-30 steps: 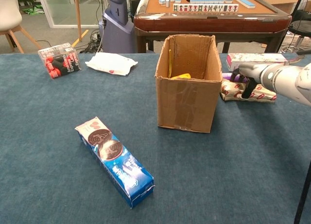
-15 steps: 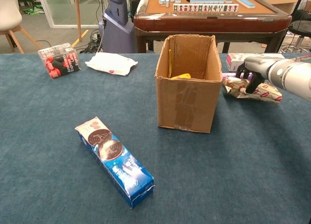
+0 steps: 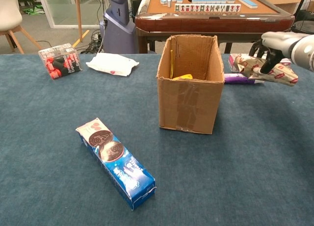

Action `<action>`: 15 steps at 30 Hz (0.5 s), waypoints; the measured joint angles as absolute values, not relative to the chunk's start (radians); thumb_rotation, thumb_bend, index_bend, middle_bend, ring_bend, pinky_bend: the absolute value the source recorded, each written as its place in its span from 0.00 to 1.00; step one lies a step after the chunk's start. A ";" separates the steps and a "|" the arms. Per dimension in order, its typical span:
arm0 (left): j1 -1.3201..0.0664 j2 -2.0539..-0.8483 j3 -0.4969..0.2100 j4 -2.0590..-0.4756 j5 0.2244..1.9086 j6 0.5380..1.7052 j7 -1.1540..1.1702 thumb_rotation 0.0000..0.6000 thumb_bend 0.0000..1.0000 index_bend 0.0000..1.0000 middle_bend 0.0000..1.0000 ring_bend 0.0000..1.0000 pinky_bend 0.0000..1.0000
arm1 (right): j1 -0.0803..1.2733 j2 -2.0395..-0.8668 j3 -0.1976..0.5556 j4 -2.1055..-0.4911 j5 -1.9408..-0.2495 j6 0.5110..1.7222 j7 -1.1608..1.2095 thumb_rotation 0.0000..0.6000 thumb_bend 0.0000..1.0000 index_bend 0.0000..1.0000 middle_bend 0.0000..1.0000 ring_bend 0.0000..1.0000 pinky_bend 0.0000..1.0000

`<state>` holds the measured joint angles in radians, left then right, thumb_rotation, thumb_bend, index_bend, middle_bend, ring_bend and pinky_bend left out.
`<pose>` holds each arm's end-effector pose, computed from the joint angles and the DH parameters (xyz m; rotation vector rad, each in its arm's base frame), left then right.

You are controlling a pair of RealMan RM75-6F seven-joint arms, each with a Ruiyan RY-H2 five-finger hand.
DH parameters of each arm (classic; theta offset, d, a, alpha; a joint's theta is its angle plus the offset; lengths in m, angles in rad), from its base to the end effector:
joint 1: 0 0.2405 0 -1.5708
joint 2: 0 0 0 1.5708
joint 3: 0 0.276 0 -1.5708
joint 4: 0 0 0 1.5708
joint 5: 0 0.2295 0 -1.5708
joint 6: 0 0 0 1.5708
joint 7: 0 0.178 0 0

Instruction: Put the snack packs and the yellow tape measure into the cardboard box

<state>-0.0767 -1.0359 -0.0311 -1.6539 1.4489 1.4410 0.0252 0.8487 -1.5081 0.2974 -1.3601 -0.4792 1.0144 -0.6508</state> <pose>-0.3491 0.2104 0.1682 -1.3878 -0.9231 -0.7889 -0.2104 -0.4675 0.0155 1.4362 -1.0642 0.6166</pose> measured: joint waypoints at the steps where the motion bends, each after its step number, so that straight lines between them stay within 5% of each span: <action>1: -0.077 -1.036 -0.031 -1.654 1.449 1.440 0.027 1.00 0.26 0.39 0.34 0.32 0.62 | 0.846 -1.493 0.301 -1.384 -0.485 1.027 -0.650 1.00 0.51 0.35 0.45 0.34 0.36; 15: -0.077 -1.041 -0.030 -1.657 1.451 1.442 0.041 1.00 0.26 0.39 0.34 0.32 0.62 | 0.828 -1.283 0.309 -1.732 -0.709 1.209 -0.720 1.00 0.52 0.35 0.45 0.34 0.36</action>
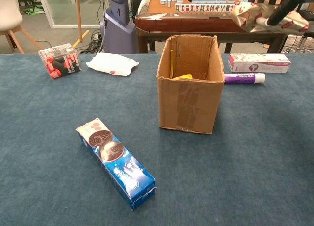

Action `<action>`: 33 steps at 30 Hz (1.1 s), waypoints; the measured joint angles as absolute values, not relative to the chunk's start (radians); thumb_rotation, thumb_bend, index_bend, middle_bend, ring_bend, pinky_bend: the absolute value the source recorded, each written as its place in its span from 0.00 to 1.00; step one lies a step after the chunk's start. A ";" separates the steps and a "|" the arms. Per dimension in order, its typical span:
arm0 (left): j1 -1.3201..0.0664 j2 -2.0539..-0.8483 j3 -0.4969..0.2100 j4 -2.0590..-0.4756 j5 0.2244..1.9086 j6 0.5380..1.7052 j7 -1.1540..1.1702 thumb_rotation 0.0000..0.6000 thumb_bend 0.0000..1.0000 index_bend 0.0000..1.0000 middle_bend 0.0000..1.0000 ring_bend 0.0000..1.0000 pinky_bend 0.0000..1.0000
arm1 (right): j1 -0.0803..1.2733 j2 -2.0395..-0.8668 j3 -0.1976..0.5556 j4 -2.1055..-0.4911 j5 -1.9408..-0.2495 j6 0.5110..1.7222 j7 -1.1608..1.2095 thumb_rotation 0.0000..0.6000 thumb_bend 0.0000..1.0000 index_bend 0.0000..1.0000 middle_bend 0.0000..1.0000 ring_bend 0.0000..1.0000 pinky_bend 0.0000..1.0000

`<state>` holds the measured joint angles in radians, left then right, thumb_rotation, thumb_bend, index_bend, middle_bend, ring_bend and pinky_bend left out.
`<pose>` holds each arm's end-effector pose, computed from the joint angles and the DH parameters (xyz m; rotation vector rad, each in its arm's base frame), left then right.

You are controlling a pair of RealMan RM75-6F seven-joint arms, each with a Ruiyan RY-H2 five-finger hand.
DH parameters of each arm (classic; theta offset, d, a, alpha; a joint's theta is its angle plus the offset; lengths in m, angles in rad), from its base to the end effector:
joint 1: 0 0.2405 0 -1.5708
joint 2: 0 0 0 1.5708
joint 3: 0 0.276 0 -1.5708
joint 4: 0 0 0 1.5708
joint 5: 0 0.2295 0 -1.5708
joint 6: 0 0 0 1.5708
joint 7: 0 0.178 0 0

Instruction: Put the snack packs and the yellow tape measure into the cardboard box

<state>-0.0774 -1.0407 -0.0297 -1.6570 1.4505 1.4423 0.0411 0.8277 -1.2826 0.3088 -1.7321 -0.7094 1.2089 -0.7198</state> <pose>-0.3477 0.2102 0.1659 -1.3937 -0.9163 -0.7837 -0.1345 -0.4379 0.0904 1.5187 -0.7534 0.7980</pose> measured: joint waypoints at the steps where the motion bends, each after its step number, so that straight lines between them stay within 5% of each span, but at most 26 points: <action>1: -0.077 -1.041 -0.029 -1.657 1.451 1.443 0.041 1.00 0.26 0.39 0.34 0.32 0.62 | 0.829 -1.275 0.303 -1.739 -0.731 1.211 -0.727 1.00 0.52 0.35 0.45 0.34 0.36; 22: -0.074 -1.039 -0.033 -1.656 1.444 1.446 0.032 1.00 0.26 0.39 0.34 0.32 0.62 | 0.913 -1.292 0.118 -1.475 -1.355 1.109 -0.723 1.00 0.50 0.36 0.46 0.34 0.36; 33: -0.071 -1.034 -0.034 -1.660 1.449 1.456 0.027 1.00 0.26 0.39 0.34 0.32 0.62 | 0.950 -1.353 0.079 -1.394 -1.481 1.034 -0.661 1.00 0.44 0.36 0.46 0.34 0.36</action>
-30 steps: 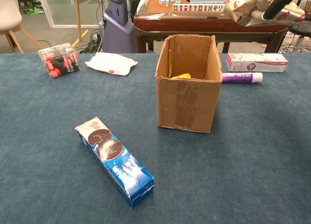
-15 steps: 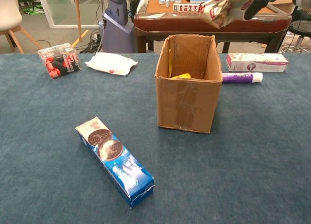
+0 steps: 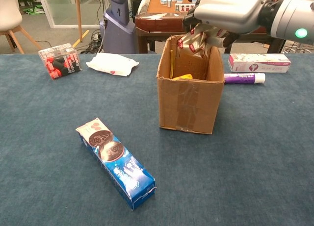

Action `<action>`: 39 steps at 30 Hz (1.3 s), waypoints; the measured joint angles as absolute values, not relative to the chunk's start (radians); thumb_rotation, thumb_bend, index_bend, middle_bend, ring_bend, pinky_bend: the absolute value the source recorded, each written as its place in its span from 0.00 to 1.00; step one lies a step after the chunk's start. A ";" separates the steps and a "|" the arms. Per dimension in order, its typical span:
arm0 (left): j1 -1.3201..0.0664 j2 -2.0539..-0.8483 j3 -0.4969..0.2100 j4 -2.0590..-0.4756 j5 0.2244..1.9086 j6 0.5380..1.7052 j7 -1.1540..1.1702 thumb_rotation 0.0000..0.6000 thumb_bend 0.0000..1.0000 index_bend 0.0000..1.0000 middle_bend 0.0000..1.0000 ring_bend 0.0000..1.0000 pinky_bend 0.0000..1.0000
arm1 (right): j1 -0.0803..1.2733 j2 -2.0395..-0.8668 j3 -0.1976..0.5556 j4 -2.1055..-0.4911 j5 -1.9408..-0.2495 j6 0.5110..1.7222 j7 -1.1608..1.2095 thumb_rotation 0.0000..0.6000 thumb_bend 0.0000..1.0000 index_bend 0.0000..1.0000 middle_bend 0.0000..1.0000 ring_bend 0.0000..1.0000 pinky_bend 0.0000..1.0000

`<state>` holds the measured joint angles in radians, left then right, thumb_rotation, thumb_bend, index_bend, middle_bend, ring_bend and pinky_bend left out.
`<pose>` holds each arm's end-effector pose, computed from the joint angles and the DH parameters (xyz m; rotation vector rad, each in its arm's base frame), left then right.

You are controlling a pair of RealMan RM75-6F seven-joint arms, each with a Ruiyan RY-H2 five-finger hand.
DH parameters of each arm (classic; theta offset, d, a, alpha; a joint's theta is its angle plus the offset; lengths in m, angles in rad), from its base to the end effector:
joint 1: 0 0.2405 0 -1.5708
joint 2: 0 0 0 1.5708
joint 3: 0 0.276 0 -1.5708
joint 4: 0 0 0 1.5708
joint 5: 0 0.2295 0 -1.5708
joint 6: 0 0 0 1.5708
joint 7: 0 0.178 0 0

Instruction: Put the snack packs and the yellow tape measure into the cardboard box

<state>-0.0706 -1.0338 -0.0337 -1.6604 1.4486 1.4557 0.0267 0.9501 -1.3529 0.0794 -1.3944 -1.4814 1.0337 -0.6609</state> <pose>-0.3477 0.2089 0.1709 -1.3748 -0.9163 -0.7972 -0.0903 -0.4301 0.0222 2.0269 0.1841 0.7562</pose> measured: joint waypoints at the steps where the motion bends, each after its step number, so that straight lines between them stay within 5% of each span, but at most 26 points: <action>1: -0.070 -1.033 -0.034 -1.661 1.449 1.457 0.027 1.00 0.26 0.39 0.34 0.32 0.62 | 0.951 -1.357 0.079 -1.391 -1.485 1.030 -0.658 1.00 0.42 0.36 0.46 0.34 0.36; 8: -0.069 -1.031 -0.034 -1.661 1.450 1.458 0.024 1.00 0.26 0.39 0.34 0.32 0.62 | 0.951 -1.373 0.083 -1.380 -1.486 1.001 -0.660 1.00 0.01 0.31 0.35 0.28 0.36; 12: -0.070 -1.031 -0.035 -1.660 1.449 1.457 0.022 1.00 0.26 0.39 0.34 0.32 0.62 | 0.948 -1.371 0.091 -1.395 -1.462 0.981 -0.666 1.00 0.00 0.17 0.22 0.20 0.36; 16: -0.069 -1.031 -0.034 -1.659 1.449 1.457 0.022 1.00 0.26 0.39 0.34 0.32 0.62 | 0.941 -1.360 0.105 -1.418 -1.451 0.981 -0.658 1.00 0.00 0.13 0.15 0.17 0.35; 29: -0.069 -1.029 -0.032 -1.664 1.460 1.461 0.023 1.00 0.26 0.39 0.34 0.32 0.62 | 0.827 -1.244 0.139 -1.696 -1.338 1.116 -0.781 1.00 0.00 0.13 0.15 0.14 0.31; 39: -0.068 -1.039 -0.021 -1.674 1.507 1.482 0.049 1.00 0.26 0.39 0.34 0.32 0.62 | 0.553 -1.063 0.075 -1.919 -1.357 1.397 -0.716 1.00 0.00 0.13 0.15 0.14 0.30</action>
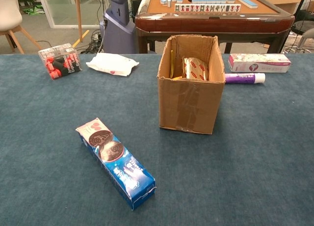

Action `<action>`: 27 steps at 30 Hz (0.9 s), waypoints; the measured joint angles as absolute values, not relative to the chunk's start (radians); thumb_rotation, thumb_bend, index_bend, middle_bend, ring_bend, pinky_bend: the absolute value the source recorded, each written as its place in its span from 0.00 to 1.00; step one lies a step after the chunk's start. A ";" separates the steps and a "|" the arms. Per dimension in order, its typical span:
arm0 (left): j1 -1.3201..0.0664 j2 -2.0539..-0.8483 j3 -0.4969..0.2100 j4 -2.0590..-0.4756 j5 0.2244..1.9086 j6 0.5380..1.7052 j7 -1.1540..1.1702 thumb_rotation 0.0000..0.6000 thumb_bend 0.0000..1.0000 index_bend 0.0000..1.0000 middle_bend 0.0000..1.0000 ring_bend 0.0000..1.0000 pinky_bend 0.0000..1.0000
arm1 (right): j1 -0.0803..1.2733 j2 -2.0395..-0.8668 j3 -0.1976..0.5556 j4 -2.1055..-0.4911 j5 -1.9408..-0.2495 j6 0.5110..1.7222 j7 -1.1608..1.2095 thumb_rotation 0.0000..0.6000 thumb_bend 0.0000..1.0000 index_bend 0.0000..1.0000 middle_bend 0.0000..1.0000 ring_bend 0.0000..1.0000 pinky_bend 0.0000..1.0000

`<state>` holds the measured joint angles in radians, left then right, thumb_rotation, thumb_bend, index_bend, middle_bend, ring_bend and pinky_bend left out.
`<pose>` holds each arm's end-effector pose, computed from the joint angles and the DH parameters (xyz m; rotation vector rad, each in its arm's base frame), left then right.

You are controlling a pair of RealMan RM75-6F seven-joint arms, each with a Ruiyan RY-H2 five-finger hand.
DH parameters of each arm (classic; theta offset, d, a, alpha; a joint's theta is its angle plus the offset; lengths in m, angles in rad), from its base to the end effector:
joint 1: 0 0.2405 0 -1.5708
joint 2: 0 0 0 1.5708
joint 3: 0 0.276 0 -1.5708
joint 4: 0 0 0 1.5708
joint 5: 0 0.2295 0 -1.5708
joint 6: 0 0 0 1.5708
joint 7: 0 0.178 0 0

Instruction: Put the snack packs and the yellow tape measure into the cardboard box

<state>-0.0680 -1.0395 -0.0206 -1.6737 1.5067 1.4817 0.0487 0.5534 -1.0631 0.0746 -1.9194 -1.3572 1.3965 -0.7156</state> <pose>-0.3352 0.2052 0.1651 -1.4202 -0.8828 -0.8279 -0.1660 -0.3259 0.1353 1.6819 -0.3055 0.8055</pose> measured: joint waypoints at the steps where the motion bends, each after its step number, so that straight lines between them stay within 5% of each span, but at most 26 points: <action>1: -0.068 -1.042 -0.019 -1.674 1.513 1.485 0.051 1.00 0.26 0.39 0.34 0.32 0.62 | 0.527 -1.054 0.065 -1.925 -1.365 1.421 -0.700 1.00 0.00 0.13 0.15 0.14 0.30; 13: -0.070 -1.056 -0.010 -1.673 1.540 1.491 0.076 1.00 0.26 0.39 0.34 0.31 0.62 | 0.246 -0.985 -0.032 -1.967 -1.371 1.626 -0.542 1.00 0.00 0.14 0.15 0.10 0.25; 27: -0.067 -1.090 -0.012 -1.617 1.600 1.547 0.054 1.00 0.26 0.39 0.34 0.31 0.62 | 0.065 -1.017 -0.053 -1.816 -1.371 1.710 -0.241 1.00 0.00 0.17 0.15 0.09 0.23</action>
